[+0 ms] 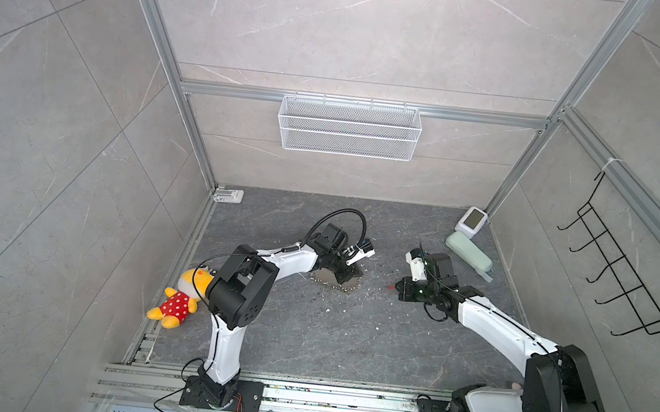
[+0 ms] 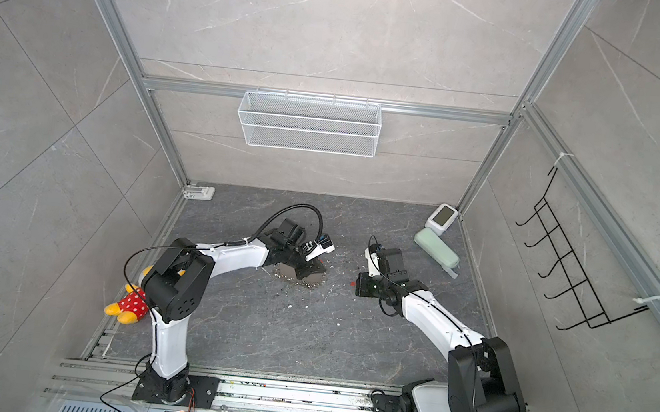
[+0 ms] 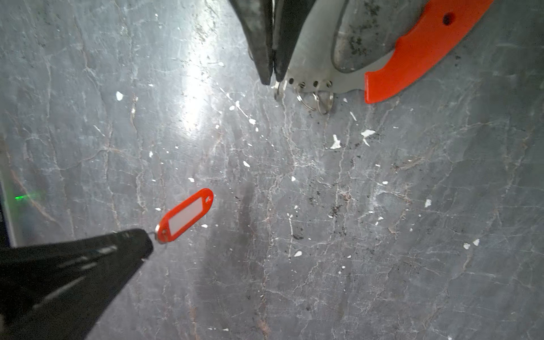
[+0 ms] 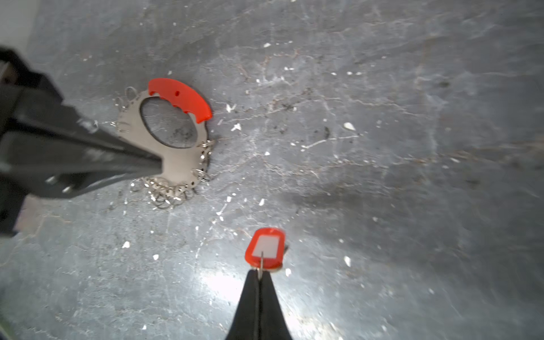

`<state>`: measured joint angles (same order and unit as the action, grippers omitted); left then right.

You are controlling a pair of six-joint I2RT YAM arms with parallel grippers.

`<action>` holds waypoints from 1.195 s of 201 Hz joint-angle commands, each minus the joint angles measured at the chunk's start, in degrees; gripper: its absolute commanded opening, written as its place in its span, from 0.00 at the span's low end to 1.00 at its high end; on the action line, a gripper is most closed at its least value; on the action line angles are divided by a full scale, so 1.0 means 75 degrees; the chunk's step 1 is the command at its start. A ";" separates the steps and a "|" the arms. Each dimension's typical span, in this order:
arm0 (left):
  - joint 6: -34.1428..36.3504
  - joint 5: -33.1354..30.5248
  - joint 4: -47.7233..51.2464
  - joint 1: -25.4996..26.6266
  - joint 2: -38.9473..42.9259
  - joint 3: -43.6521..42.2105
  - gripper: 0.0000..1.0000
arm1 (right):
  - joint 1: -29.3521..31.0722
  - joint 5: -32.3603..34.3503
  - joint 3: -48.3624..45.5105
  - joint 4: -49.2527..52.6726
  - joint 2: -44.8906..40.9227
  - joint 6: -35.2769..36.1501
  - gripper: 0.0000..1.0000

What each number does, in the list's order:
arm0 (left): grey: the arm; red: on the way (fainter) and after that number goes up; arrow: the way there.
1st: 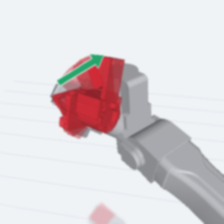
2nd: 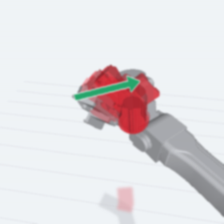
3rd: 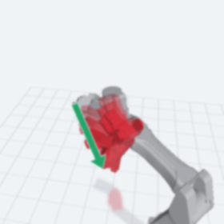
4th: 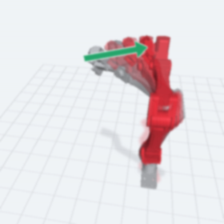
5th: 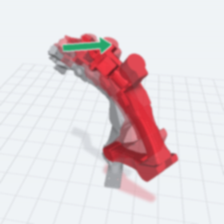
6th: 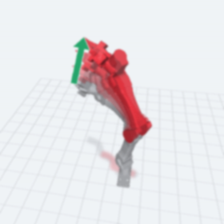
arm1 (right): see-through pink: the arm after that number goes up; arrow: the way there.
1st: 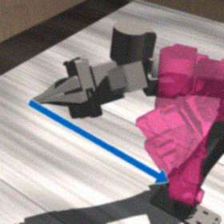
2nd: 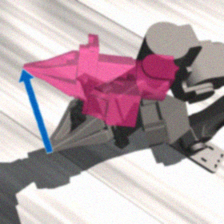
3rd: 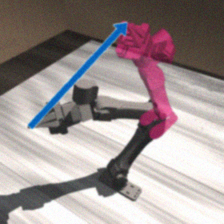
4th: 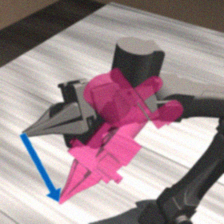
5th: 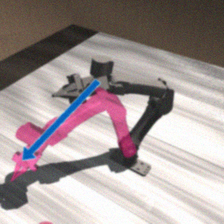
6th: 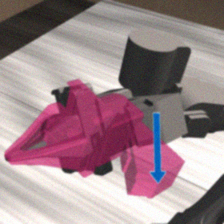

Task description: Put the keys on the keyring

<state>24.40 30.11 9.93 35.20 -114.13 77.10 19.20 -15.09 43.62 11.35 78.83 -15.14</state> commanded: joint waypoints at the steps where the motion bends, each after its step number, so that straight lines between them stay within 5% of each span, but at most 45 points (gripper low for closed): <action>1: 0.0805 -0.0228 0.0994 -0.0040 -0.0094 0.0492 0.05 | -0.0023 -0.0735 0.0014 -0.0350 0.0369 0.0145 0.00; 172: -0.0528 0.0634 0.0574 0.0299 -0.0852 0.0558 0.12 | -0.0215 -0.1046 -0.0199 -0.0563 0.0157 0.0084 0.00; 240: -0.0858 0.1147 0.0465 0.0360 0.0040 -0.0398 0.01 | -0.0253 -0.1128 -0.0343 -0.0736 0.0137 -0.0027 0.00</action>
<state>19.66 34.48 13.78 37.74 -117.99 74.94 17.63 -22.44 41.71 7.16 80.38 -15.18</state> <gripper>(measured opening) 0.048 0.047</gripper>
